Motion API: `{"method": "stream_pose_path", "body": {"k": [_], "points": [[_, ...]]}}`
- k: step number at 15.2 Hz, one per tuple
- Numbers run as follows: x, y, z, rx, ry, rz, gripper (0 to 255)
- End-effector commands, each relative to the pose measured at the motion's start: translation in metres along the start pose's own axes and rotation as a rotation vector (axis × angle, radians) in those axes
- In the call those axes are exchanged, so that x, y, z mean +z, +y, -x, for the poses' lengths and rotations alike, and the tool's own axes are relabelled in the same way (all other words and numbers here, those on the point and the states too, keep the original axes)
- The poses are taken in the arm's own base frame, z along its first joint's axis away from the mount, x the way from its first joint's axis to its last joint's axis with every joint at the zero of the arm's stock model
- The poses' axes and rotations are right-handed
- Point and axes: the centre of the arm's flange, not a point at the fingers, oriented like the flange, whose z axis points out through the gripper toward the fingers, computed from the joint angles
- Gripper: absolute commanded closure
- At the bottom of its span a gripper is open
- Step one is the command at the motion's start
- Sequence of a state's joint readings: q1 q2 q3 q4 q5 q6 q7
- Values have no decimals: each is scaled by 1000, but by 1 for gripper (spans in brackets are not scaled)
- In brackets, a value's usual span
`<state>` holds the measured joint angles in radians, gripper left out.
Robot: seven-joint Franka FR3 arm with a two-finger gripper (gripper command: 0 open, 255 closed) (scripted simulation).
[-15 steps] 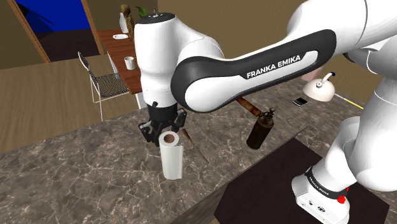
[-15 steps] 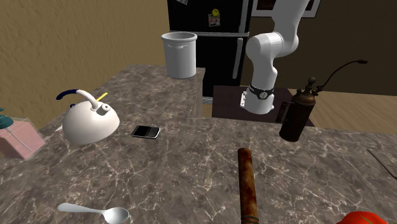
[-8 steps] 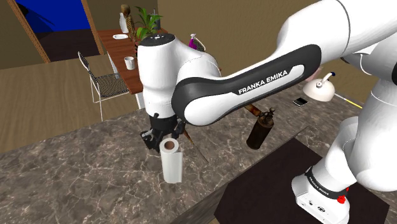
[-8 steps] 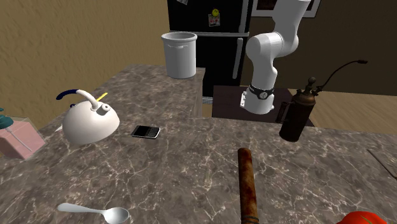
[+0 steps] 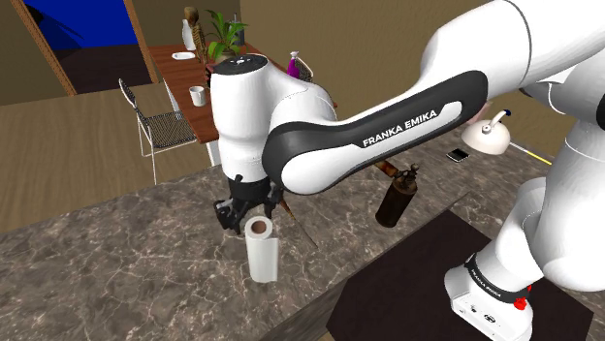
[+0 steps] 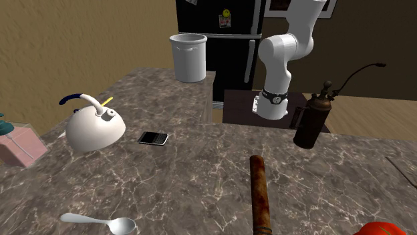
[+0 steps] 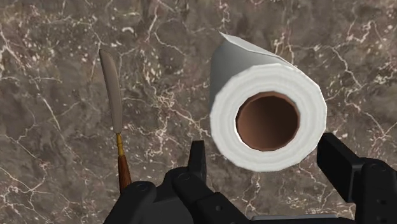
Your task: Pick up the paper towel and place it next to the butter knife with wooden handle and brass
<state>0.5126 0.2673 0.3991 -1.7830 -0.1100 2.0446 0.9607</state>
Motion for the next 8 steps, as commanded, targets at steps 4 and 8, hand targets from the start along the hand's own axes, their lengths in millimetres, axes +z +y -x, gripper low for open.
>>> {"method": "stream_pose_path", "body": {"k": [4, 8], "points": [[0, 0, 0, 0, 0, 0, 0], [-40, 0, 0, 0, 0, 0, 0]]}}
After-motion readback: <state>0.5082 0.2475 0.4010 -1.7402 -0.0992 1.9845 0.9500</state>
